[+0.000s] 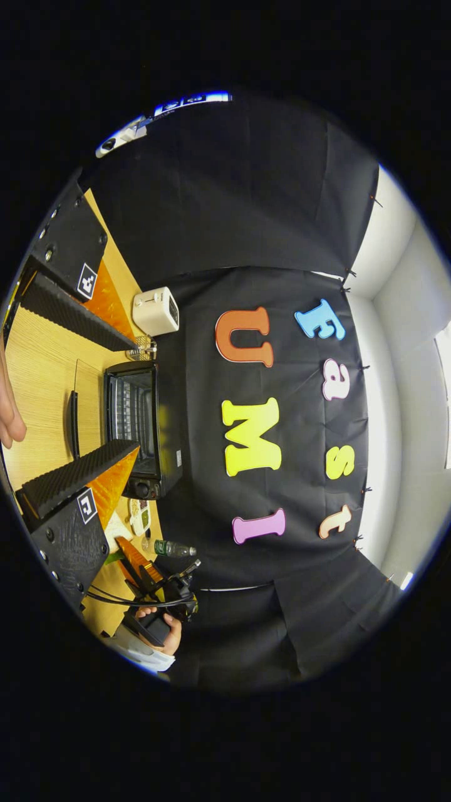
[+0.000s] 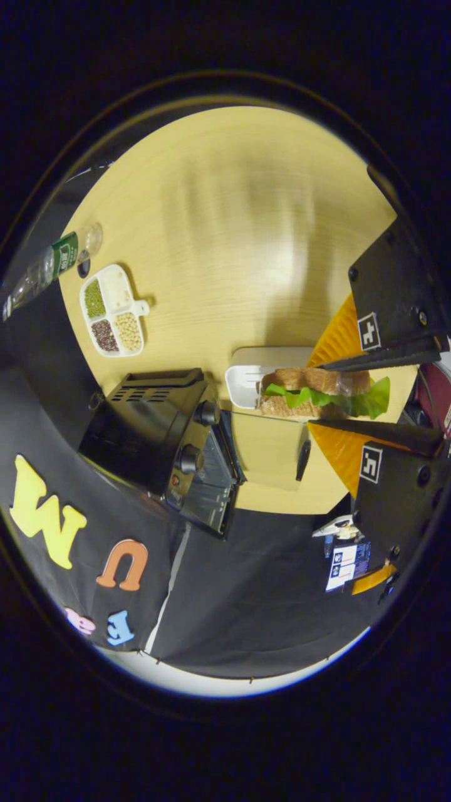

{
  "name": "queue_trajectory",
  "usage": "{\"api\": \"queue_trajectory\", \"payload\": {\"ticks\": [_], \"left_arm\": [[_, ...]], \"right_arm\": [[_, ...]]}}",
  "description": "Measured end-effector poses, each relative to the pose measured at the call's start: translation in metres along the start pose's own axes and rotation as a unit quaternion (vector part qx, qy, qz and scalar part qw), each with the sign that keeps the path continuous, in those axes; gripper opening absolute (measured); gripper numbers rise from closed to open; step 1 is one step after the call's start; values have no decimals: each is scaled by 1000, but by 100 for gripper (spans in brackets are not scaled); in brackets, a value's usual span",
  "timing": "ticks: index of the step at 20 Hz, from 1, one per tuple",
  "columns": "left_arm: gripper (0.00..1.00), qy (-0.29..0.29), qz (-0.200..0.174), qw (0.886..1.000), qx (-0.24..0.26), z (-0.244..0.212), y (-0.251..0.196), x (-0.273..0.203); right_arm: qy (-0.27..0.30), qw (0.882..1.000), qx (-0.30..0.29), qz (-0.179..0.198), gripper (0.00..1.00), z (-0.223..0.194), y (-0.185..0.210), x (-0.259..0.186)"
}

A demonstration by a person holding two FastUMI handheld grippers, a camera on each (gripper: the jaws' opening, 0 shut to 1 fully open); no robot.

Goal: Open the electric oven with the left hand, put the food in, and close the electric oven.

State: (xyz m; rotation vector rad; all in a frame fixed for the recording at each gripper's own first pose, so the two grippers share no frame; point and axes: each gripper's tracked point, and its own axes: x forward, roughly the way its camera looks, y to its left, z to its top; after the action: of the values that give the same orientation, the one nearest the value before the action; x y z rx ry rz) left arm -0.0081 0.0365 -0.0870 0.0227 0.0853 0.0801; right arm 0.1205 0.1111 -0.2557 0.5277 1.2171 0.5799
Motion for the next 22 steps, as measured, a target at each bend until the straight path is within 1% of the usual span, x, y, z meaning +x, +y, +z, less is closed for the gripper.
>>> {"api": "queue_trajectory", "payload": {"ticks": [3, 6, 9, 10, 11, 12, 14, 15, 17, 18, 20, 21, 22], "left_arm": [[93, -2, -5, 1000, -4, -5, 11, -3], [93, -2, -12, 1000, -11, -12, 21, -4], [93, 1, -9, 1000, -16, -20, 40, -6], [93, 2, -8, 1000, -18, -22, 45, -6], [93, 2, -7, 1000, -21, -24, 51, -7], [93, 4, -6, 1000, -23, -26, 57, -8], [93, 6, -1, 1000, -24, -30, 71, -10], [93, 8, 2, 1000, -24, -34, 77, -10], [93, 11, 11, 1000, -27, -38, 91, -13], [93, 12, 14, 999, -28, -40, 96, -14], [93, 15, 18, 999, -29, -46, 108, -13], [93, 21, 20, 999, -30, -51, 113, -13], [93, 27, 25, 999, -29, -55, 120, -12]], "right_arm": [[-38, 999, 7, 20, 39, -13, 22, -5], [-74, 996, 15, 49, 39, -25, 51, 1], [-107, 992, 22, 61, 39, -35, 77, 26], [-117, 990, 28, 72, 38, -38, 89, 36], [-125, 988, 34, 83, 41, -43, 102, 47], [-130, 986, 41, 95, 38, -47, 114, 58], [-145, 981, 57, 119, 38, -48, 137, 82], [-157, 976, 74, 135, 39, -45, 148, 93], [-189, 961, 120, 166, 39, -33, 166, 113], [-203, 954, 141, 170, 40, -27, 170, 122], [-239, 940, 170, 177, 38, -11, 179, 137], [-260, 932, 180, 178, 38, -3, 182, 141], [-280, 927, 182, 170, 40, 9, 182, 150]]}}
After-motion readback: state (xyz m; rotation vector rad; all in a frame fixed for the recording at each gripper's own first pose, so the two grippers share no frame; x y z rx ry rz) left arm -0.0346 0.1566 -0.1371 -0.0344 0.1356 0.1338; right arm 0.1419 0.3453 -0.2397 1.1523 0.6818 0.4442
